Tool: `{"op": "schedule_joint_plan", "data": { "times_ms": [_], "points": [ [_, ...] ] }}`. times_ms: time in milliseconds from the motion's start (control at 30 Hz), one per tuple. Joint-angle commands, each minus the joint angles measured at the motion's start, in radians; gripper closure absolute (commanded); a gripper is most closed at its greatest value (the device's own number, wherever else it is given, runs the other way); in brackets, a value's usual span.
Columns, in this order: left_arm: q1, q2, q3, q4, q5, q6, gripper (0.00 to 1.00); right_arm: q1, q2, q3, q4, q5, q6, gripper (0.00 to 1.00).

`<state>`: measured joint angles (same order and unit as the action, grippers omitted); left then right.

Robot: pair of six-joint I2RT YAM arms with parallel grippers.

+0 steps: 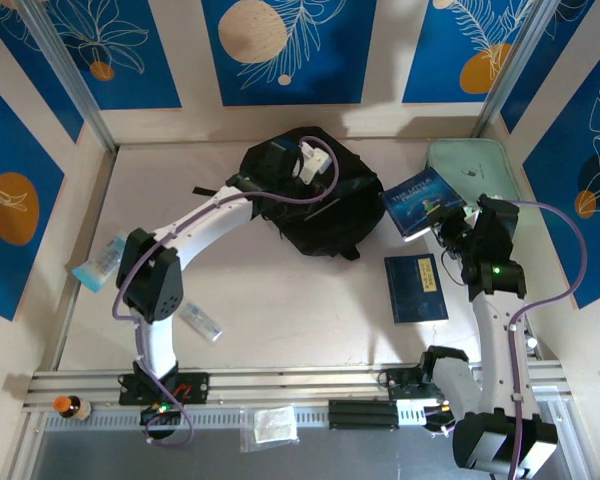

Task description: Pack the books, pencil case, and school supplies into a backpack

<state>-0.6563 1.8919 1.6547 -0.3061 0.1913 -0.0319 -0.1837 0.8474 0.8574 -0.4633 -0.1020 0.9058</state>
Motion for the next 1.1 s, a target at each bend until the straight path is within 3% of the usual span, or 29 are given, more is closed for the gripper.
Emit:
{"op": "schedule_joint_plan", "data": {
  "times_ms": [0,267,467,1067],
  "points": [
    [0.005,-0.067,-0.033,0.157,-0.027,-0.041,1.00,0.003,0.003,-0.003,0.025,-0.087,0.043,1.00],
    [0.004,-0.089,-0.067,0.237,0.037,-0.045,1.00,0.125,0.122,-0.060,0.212,-0.228,0.163,1.00],
    [0.004,-0.118,-0.103,0.268,0.069,-0.036,1.00,0.231,0.249,-0.053,0.360,-0.226,0.220,1.00],
    [0.004,-0.152,-0.123,0.265,0.087,-0.026,1.00,0.372,0.646,0.090,0.598,-0.147,0.210,1.00]
  ]
}}
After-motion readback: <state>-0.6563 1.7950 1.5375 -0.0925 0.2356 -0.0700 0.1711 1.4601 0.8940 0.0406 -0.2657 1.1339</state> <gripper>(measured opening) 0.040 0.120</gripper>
